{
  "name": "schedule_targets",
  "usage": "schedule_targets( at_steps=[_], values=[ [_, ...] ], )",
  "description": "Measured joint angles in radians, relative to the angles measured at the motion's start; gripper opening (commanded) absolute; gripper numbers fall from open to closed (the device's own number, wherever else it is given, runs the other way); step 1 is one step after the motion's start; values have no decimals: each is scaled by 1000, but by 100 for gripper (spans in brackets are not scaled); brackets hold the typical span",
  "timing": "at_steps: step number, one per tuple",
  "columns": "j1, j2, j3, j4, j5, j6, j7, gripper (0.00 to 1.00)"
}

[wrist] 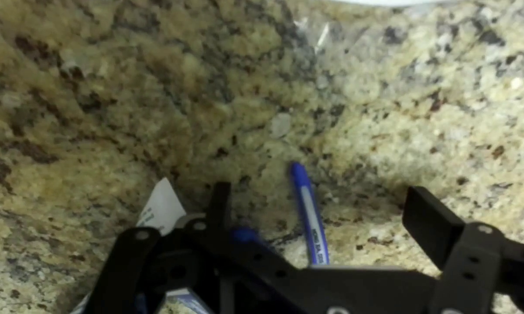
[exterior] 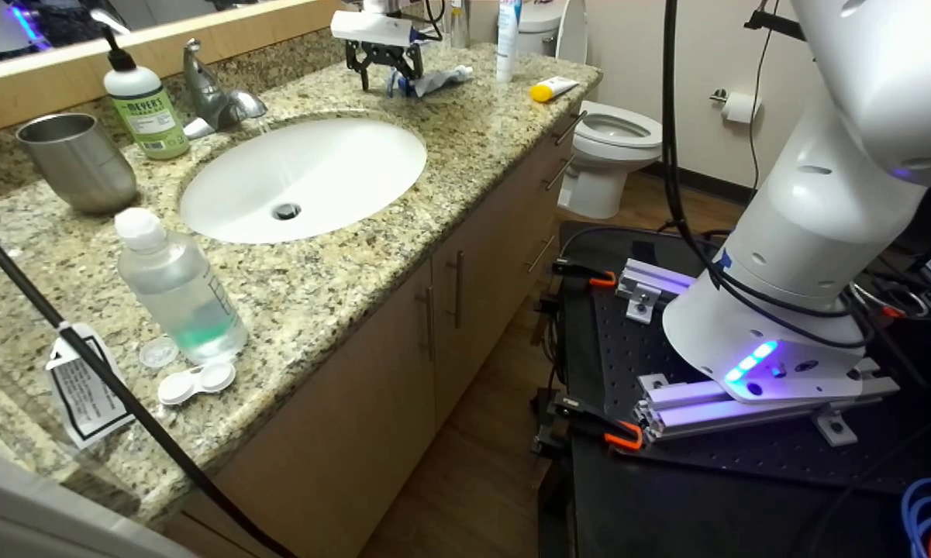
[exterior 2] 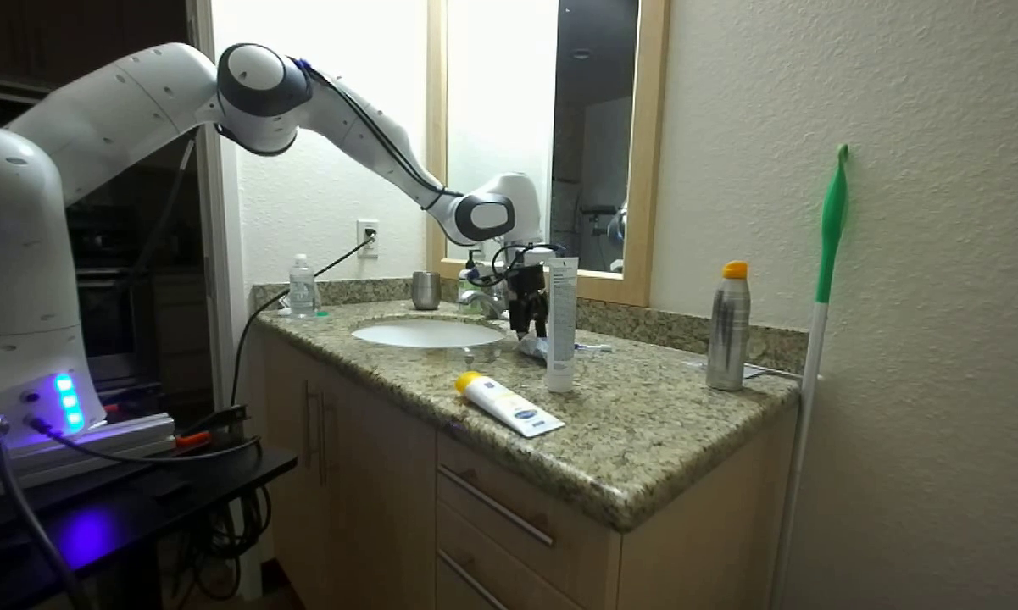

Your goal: Wet the toothbrush with water, put it back on the counter, move the toothpaste forward then close the tap

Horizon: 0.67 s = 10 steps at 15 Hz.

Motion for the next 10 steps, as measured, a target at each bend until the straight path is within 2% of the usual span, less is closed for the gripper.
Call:
schedule_targets(
  at_steps=[2, 3, 5, 10],
  values=[
    [-4, 12, -8, 16, 0, -1, 10, 100],
    [-6, 16, -10, 21, 0, -1, 10, 75],
    [-6, 16, -10, 24, -1, -1, 10, 67],
    [-20, 9, -14, 48, 1, -79, 10, 30]
  ],
)
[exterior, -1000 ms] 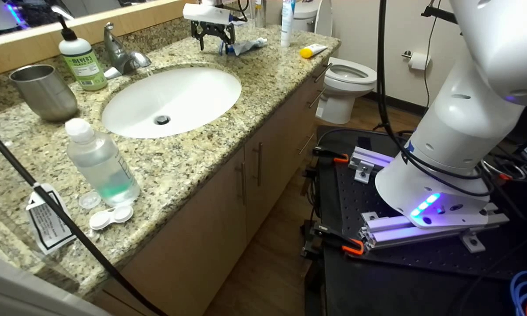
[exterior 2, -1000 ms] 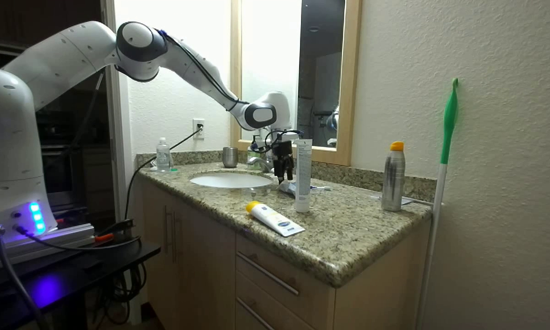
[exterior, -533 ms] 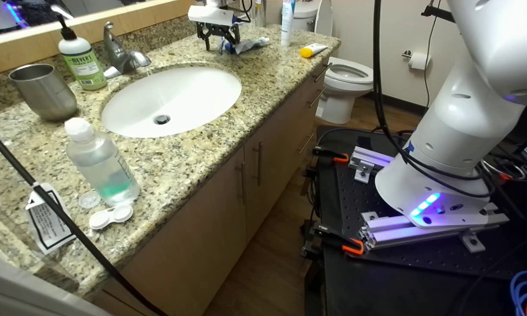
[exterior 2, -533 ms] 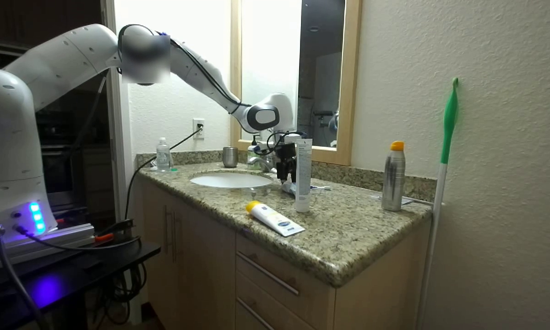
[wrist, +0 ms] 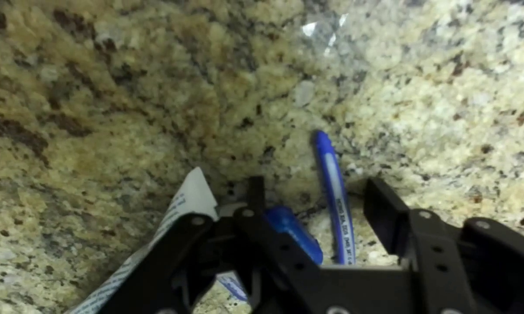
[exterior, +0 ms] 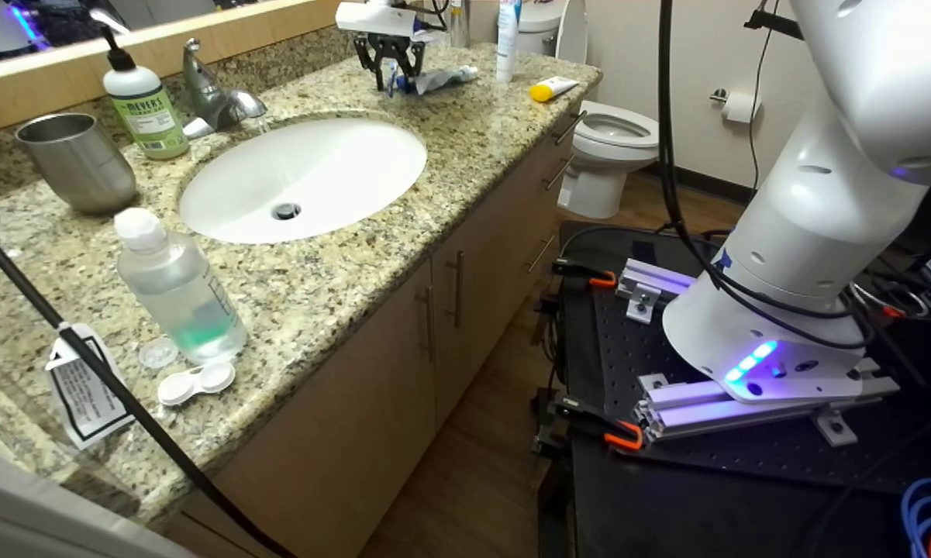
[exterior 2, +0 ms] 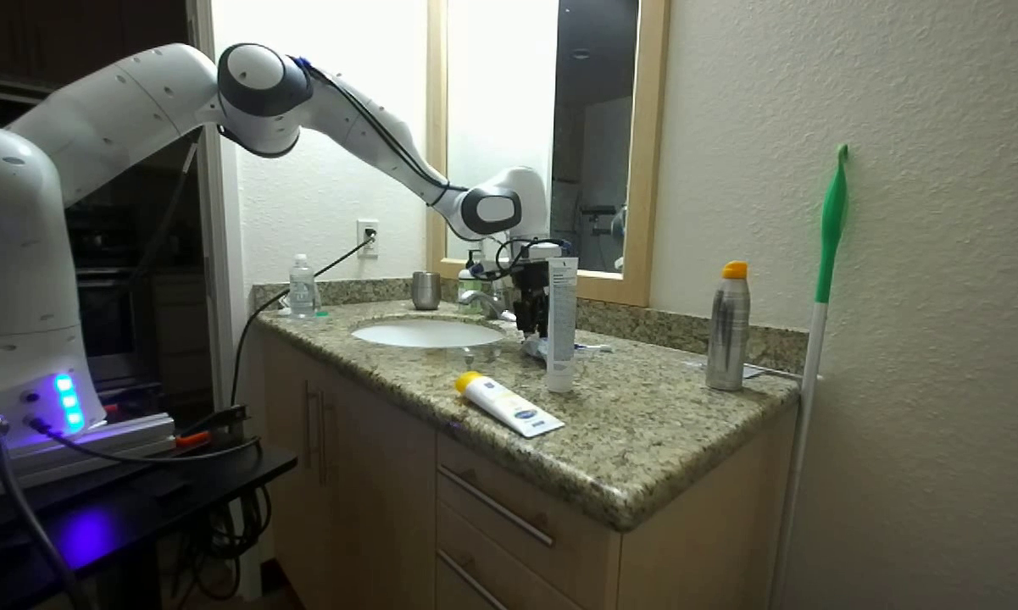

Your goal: Wet the toothbrush with water, put it back on the counter, move the toothpaste forward then close the tap

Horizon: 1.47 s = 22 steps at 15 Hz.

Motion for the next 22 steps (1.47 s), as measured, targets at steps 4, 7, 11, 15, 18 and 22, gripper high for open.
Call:
schedule_targets(
  at_steps=[4, 7, 11, 15, 18, 22],
  values=[
    [-34, 3, 18, 42, 26, -106, 0, 3],
    [-38, 3, 39, 58, 51, -155, 9, 0],
    [2, -39, 65, 48, 60, -164, 6, 2],
    [92, -194, 54, -73, -14, -175, -16, 2],
    [151, -346, 46, -214, -106, -279, -51, 2],
    [195, -539, 47, -417, -158, -394, -185, 8]
  ],
)
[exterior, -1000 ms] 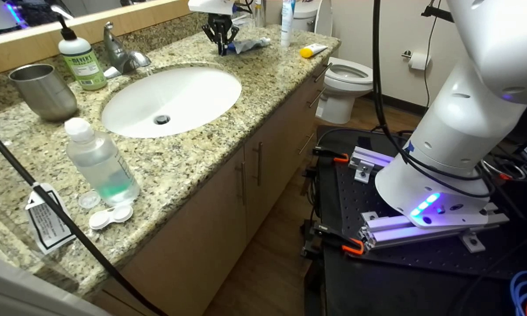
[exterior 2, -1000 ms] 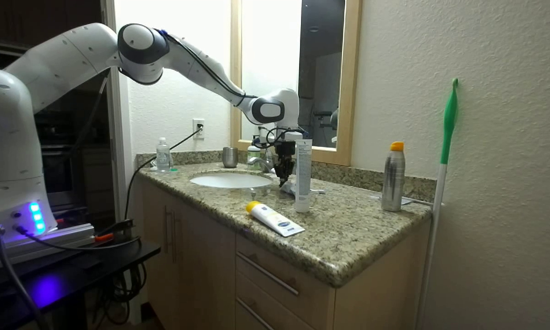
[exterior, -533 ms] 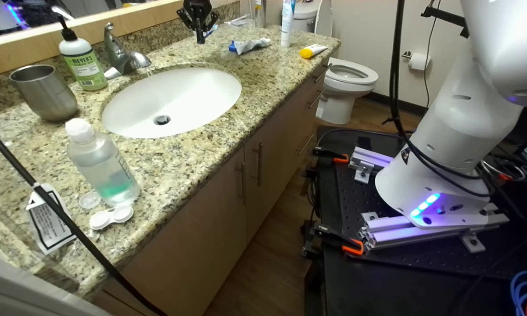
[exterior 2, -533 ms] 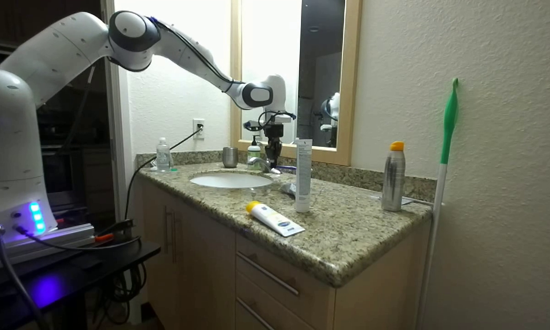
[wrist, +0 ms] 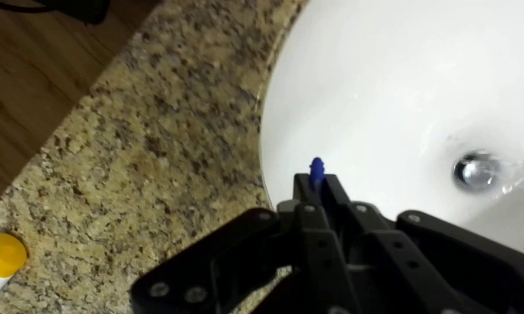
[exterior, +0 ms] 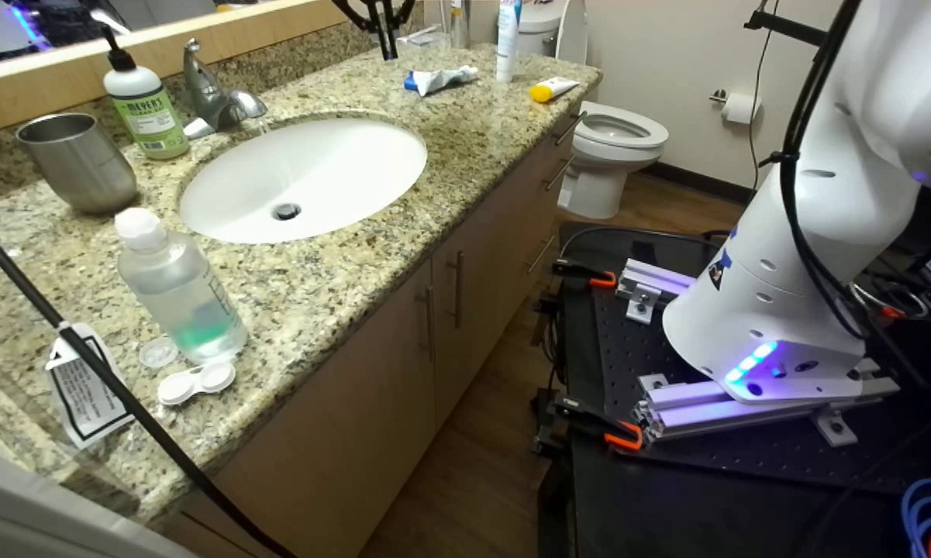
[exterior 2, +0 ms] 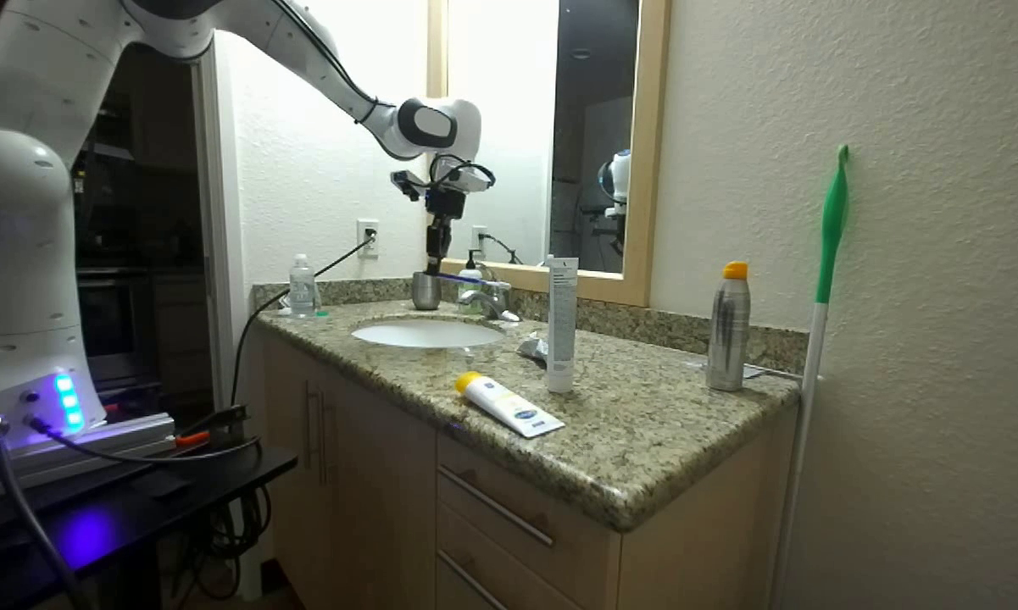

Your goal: Wet the toothbrush with water, put it back on the counter, move the toothpaste forward then close the tap

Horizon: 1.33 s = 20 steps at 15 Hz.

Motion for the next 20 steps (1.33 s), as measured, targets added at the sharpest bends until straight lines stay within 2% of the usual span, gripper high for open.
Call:
schedule_targets(
  at_steps=[3, 4, 5, 8, 10, 15, 16, 18, 19, 20],
  values=[
    [15, -90, 2, -99, -10, -5, -39, 8],
    [15, -98, 3, -108, -10, -5, -42, 2],
    [15, -101, 3, -112, -10, -5, -44, 2],
    [17, -70, 13, -112, -7, -15, -63, 2],
    [29, -25, 45, -117, -2, -22, -108, 2],
    [111, 29, 112, -129, -19, -11, -205, 2],
    [123, 27, 117, -129, -26, -2, -222, 8],
    [140, 22, 121, -129, -40, 9, -242, 8],
    [142, 18, 121, -129, -43, 9, -246, 2],
    [142, 15, 120, -129, -44, 9, -249, 2]
  ],
)
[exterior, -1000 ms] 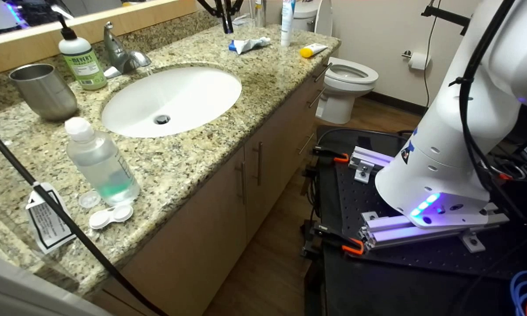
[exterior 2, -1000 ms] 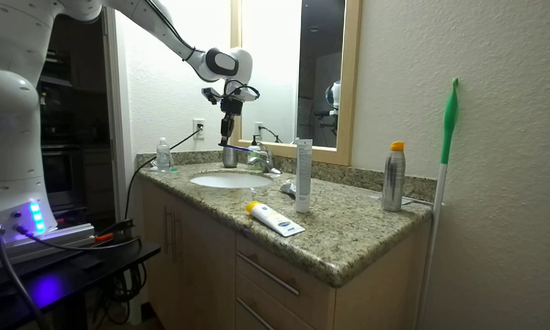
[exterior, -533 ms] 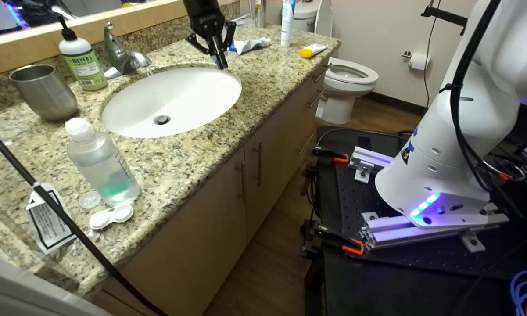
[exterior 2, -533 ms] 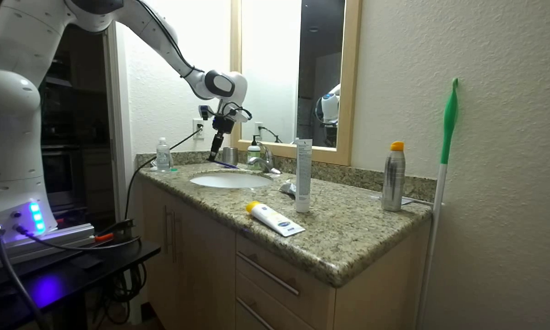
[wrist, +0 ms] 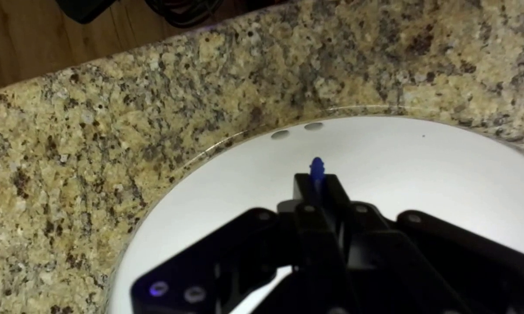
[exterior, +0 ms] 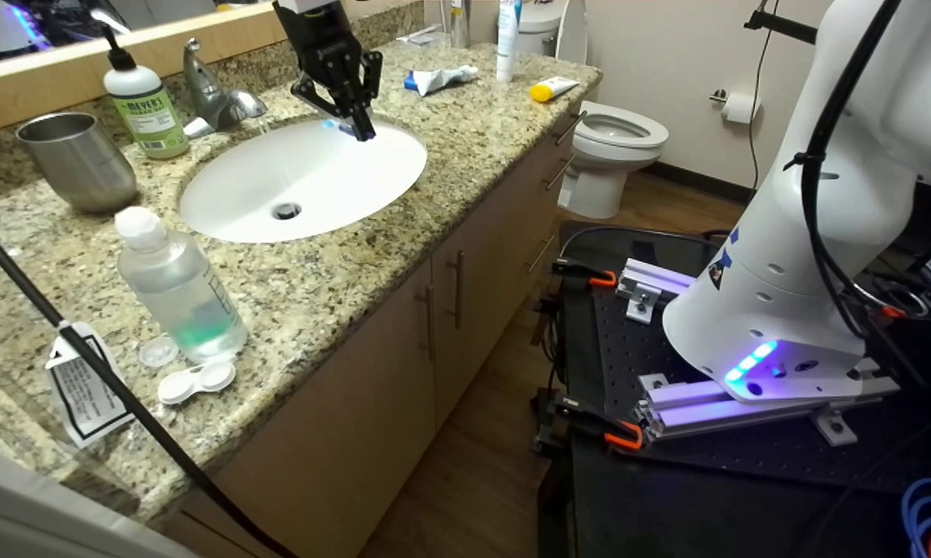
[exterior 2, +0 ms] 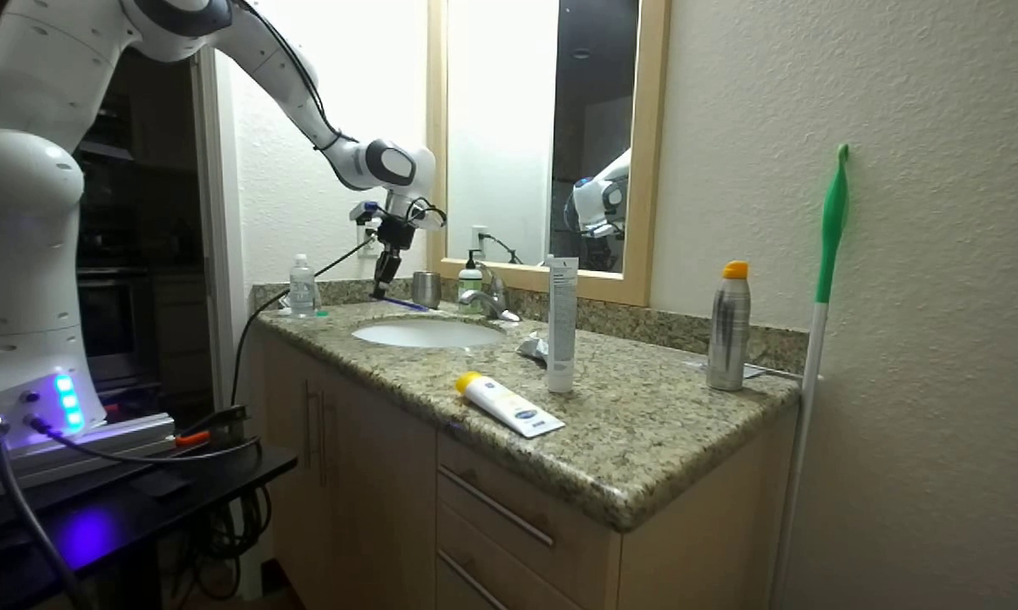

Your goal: Wet the toothbrush with water, put it back on the counter, move the toothpaste forward then close the tap

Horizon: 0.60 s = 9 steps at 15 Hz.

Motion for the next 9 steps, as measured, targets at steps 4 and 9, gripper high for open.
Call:
schedule_targets(
  at_steps=[4, 9],
  values=[
    [0, 17, 5, 8, 21, 24, 4, 2],
    [18, 85, 50, 65, 95, 118, 10, 2]
  ],
)
